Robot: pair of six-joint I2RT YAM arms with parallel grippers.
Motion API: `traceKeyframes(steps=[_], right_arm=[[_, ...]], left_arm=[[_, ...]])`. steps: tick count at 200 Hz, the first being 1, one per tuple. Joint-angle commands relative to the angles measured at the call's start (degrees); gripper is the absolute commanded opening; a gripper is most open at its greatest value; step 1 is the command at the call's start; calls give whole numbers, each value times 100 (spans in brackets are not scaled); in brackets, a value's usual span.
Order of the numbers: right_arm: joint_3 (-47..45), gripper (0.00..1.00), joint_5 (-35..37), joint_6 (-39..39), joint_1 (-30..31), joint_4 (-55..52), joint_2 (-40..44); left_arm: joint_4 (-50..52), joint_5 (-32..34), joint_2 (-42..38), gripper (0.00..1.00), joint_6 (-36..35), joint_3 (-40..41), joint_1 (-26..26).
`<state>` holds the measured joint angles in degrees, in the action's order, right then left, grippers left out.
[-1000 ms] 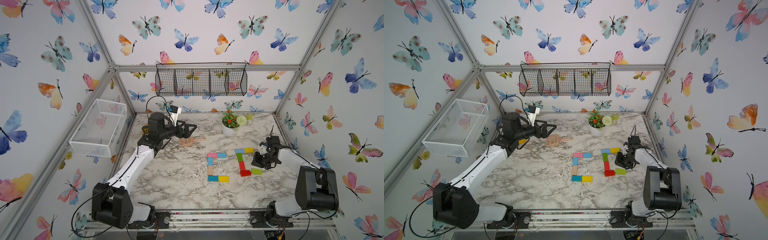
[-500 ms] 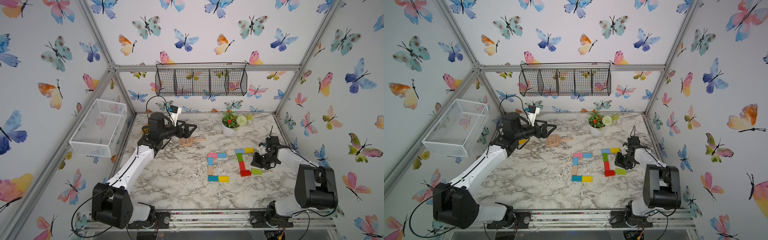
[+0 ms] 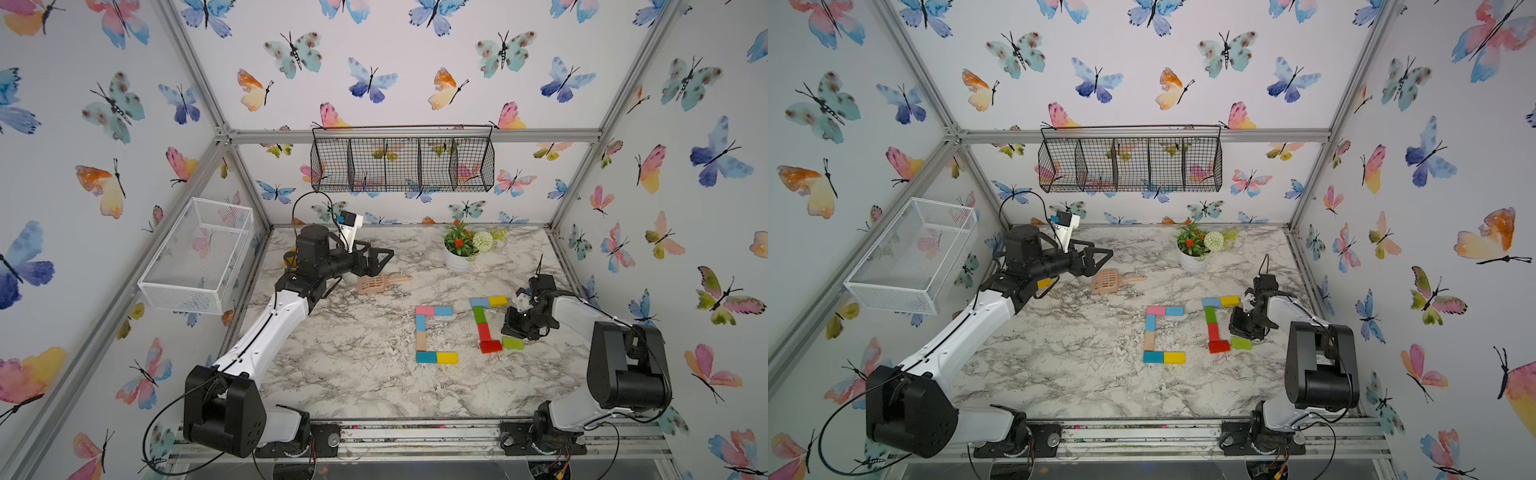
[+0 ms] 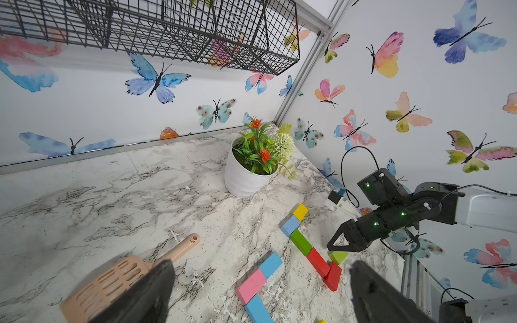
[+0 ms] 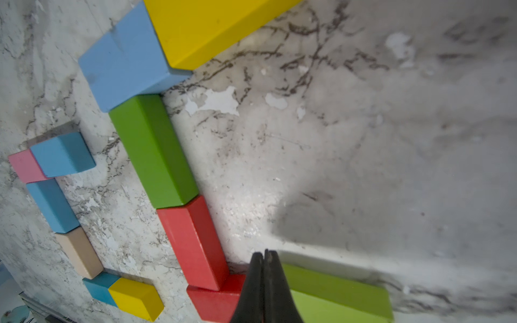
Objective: Assemble the letter c with building blocks
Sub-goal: Assemble the building block at the center of the board.
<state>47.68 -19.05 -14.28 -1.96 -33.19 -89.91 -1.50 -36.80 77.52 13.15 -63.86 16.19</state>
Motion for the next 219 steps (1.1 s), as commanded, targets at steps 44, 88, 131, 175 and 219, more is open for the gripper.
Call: traceKeyframes(steps=[44, 88, 131, 175, 219], right_arm=[[-136, 5, -9, 84, -42, -46, -12], [-136, 5, -55, 94, -41, -143, 8], [-77, 3, -73, 104, -42, -197, 90], [-102, 3, -66, 145, -42, -241, 48], [80, 3, 23, 94, -39, -216, 257]], left_arm=[[-120, -178, -158, 98, 4, 48, -36], [-122, -175, -184, 98, -6, 40, -50], [-118, -191, -184, 98, -5, 40, -63], [-116, -190, -193, 98, -5, 40, -78], [-124, -196, -193, 98, 8, 39, -91]])
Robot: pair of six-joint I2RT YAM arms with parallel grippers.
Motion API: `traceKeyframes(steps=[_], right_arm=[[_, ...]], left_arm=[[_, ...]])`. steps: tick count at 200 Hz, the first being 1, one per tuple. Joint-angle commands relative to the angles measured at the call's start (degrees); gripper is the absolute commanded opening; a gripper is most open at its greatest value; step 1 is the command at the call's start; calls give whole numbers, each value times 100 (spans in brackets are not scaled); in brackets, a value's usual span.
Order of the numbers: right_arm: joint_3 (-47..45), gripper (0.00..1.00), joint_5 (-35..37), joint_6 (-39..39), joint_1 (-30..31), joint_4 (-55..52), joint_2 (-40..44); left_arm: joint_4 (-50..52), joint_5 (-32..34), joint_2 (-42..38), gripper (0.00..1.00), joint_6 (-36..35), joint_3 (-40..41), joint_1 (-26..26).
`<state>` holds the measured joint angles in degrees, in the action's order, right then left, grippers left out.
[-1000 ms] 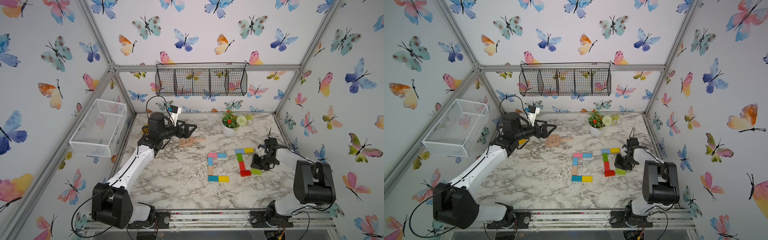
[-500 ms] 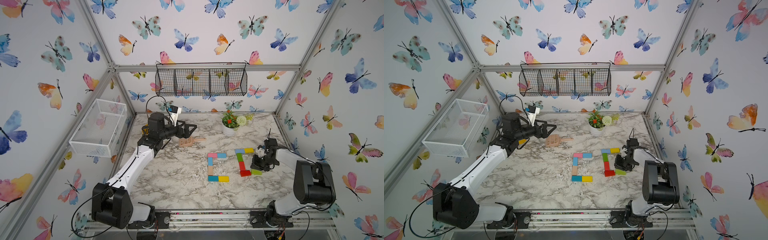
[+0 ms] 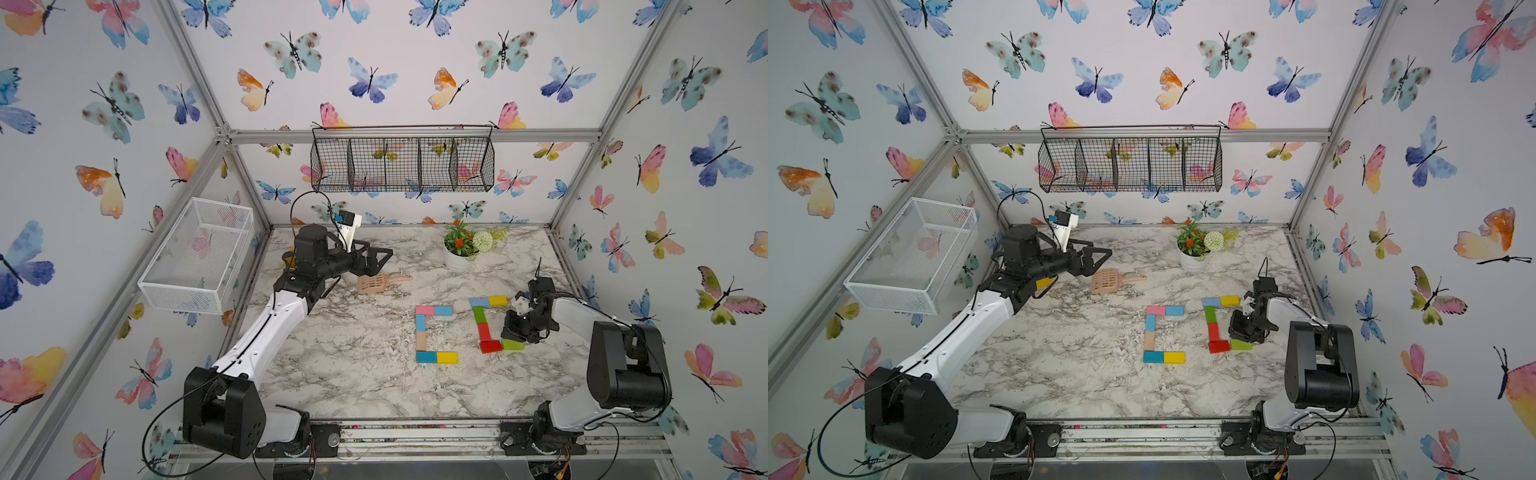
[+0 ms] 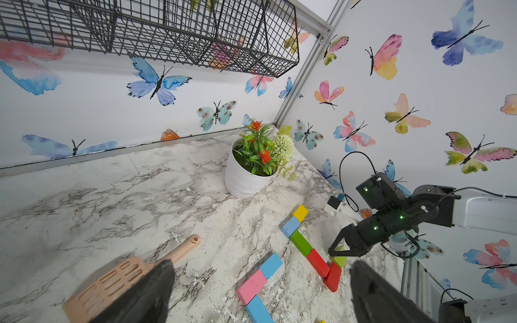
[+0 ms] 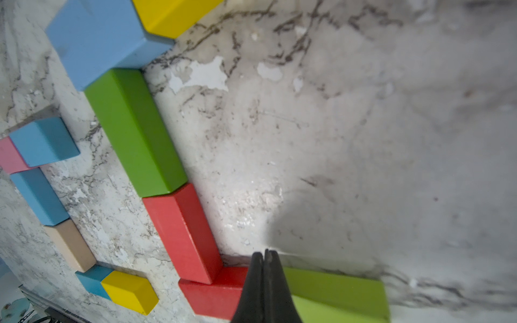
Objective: Assemble the letter c with building blocks
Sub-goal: Assemble the building block at the center of the board.
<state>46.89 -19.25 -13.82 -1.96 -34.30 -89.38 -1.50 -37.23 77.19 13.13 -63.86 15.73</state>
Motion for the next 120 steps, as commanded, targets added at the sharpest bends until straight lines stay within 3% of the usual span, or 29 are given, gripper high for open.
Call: traceKeyframes(steps=[1, 70, 120], right_arm=[[165, 3, 43, 47, -40, -104, 208], [198, 9, 454, -261, -182, -190, 620], [85, 10, 611, -196, -776, -266, 721]], left_arm=[[-123, -153, -160, 98, 12, 39, -40], [-123, -149, -178, 98, -3, 49, -52], [-126, -167, -196, 98, 7, 49, -62]])
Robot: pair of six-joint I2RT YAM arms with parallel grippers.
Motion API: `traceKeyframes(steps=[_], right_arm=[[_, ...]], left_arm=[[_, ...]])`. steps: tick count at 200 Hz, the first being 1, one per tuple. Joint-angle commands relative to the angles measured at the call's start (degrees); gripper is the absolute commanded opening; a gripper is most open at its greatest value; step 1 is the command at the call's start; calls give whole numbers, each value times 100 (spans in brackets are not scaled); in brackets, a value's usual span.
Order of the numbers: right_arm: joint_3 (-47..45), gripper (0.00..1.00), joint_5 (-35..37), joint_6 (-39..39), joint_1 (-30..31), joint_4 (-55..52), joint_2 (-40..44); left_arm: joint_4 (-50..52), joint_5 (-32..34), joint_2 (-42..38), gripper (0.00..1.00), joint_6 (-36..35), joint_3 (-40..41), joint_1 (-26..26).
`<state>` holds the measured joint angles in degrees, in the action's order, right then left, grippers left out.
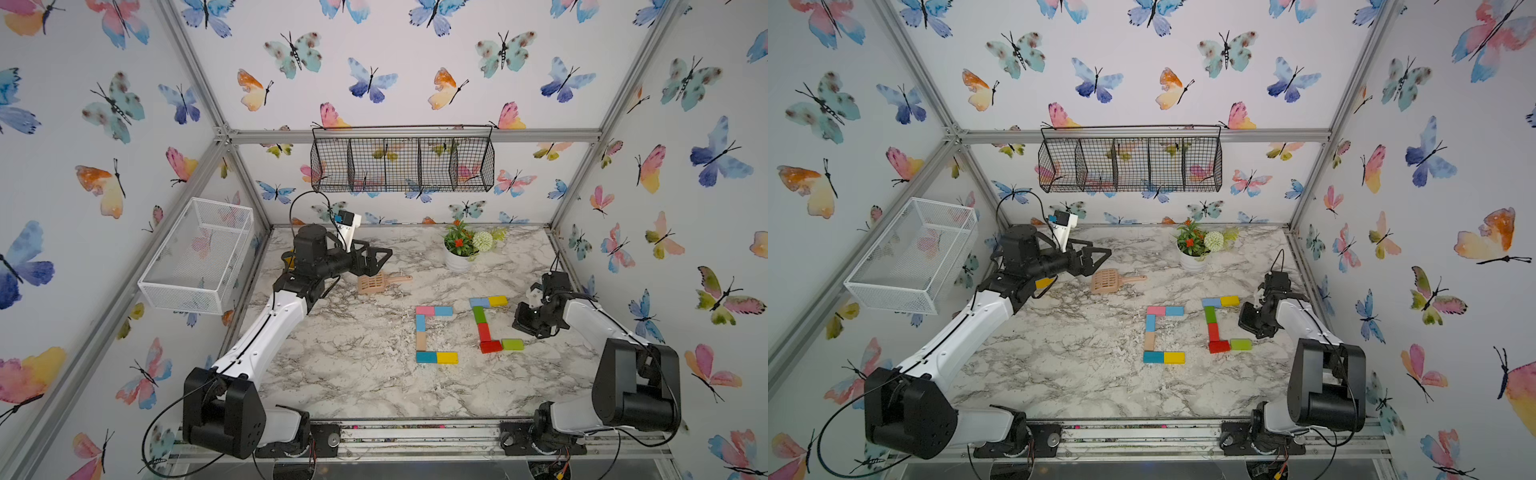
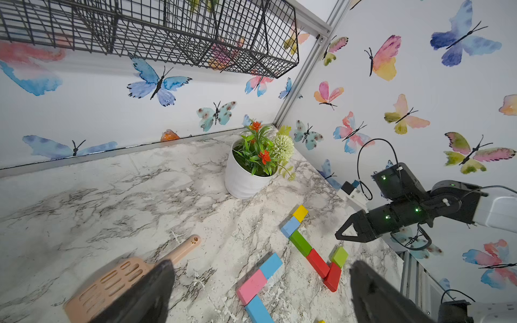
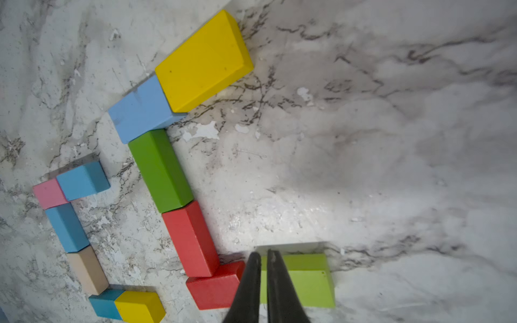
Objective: Assemble the letter c with building blocks
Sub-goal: Assemble the building block at the center of the board.
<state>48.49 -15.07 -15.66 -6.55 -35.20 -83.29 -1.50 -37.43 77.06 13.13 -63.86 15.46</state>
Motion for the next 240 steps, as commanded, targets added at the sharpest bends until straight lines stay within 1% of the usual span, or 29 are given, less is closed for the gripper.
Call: traceKeyframes(steps=[1, 14, 29, 85, 169, 240], right_arm=[[-80, 10, 191, -10, -341, -174, 115], [-135, 7, 254, 26, -569, -165, 144], [-170, 3, 410, 20, -665, -185, 146], [-248, 3, 383, 19, -695, -159, -82], [-349, 3, -52, 151, -693, -228, -345], [-375, 3, -171, 211, -647, -215, -513]], left_arm=[[-125, -149, -182, 98, 6, 49, -35], [-130, -143, -199, 98, 6, 49, -35], [-132, -145, -208, 98, 6, 52, -42], [-143, -144, -244, 98, 6, 57, -57], [-154, -177, -261, 98, 32, 53, -96], [-163, -203, -257, 98, 50, 66, -114]])
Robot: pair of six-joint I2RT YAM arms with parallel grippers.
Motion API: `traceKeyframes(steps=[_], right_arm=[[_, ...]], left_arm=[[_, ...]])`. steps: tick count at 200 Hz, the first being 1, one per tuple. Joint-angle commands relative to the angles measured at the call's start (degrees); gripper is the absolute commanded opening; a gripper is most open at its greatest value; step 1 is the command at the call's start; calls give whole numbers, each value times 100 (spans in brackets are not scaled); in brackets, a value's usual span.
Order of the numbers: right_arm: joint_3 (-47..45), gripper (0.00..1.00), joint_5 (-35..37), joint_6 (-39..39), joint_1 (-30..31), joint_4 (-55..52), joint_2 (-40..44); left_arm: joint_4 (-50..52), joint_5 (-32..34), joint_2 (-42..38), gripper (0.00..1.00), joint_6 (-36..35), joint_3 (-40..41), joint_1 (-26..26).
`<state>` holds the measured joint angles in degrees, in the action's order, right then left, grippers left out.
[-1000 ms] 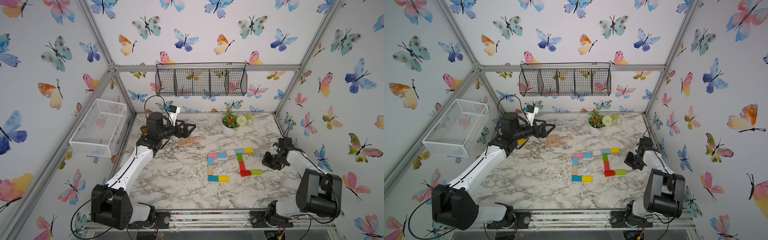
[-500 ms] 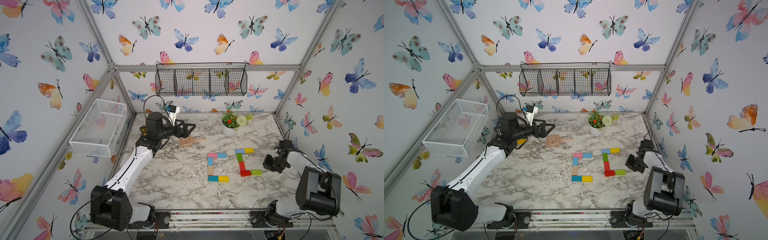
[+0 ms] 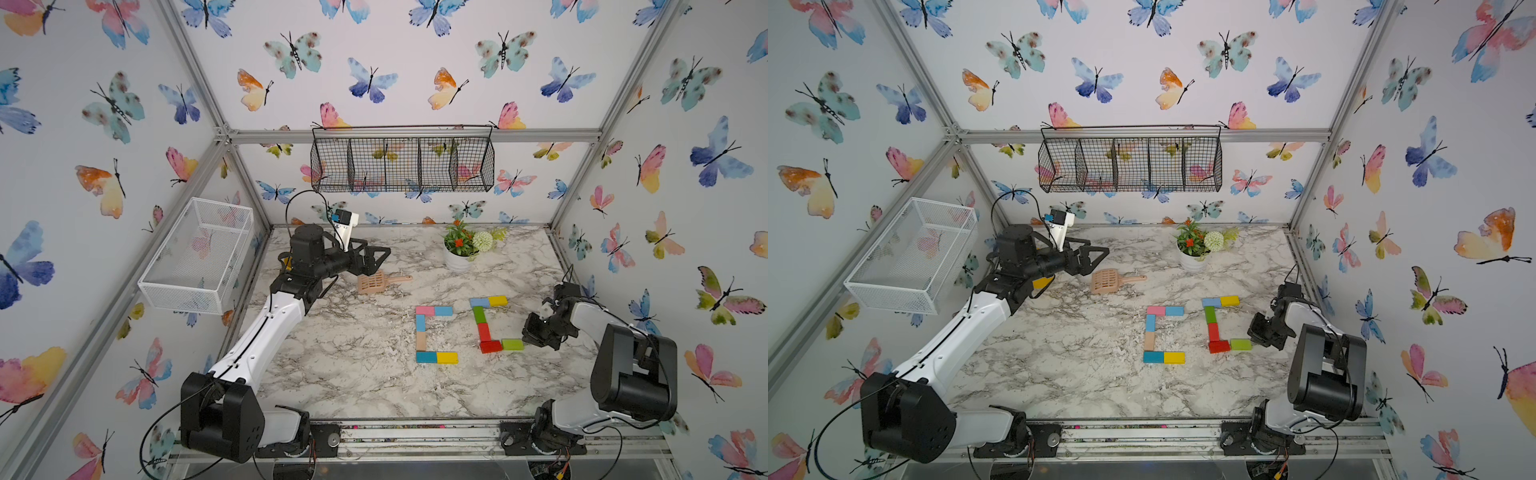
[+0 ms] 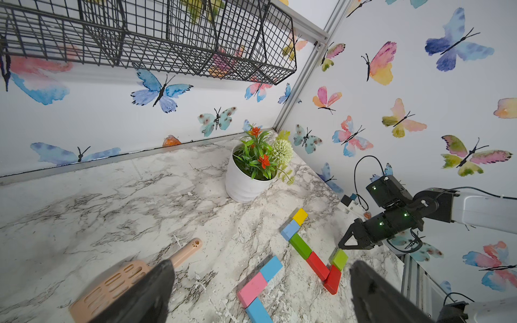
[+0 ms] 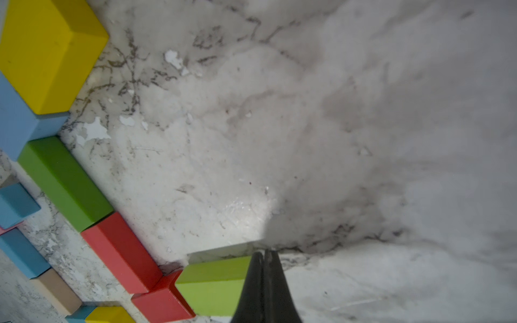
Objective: Assemble the letter c with building blocks
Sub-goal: Assemble the building block at the center of the board.
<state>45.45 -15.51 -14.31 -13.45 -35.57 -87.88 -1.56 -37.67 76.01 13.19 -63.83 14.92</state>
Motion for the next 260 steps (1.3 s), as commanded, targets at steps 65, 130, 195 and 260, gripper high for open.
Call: traceKeyframes(steps=[65, 130, 195, 260], right_arm=[[-89, 3, -242, 121, 188, -153, -133], [-46, 3, -95, 70, 192, -159, 69], [26, 3, -528, 165, 187, -162, 779], [29, 3, -1525, 370, 414, -246, 1005]], left_arm=[[-178, -172, -168, 98, 52, 81, -61], [-187, -186, -160, 98, 61, 90, -63], [-187, -170, -137, 98, 61, 91, -68], [-190, -148, -95, 98, 54, 108, -68]])
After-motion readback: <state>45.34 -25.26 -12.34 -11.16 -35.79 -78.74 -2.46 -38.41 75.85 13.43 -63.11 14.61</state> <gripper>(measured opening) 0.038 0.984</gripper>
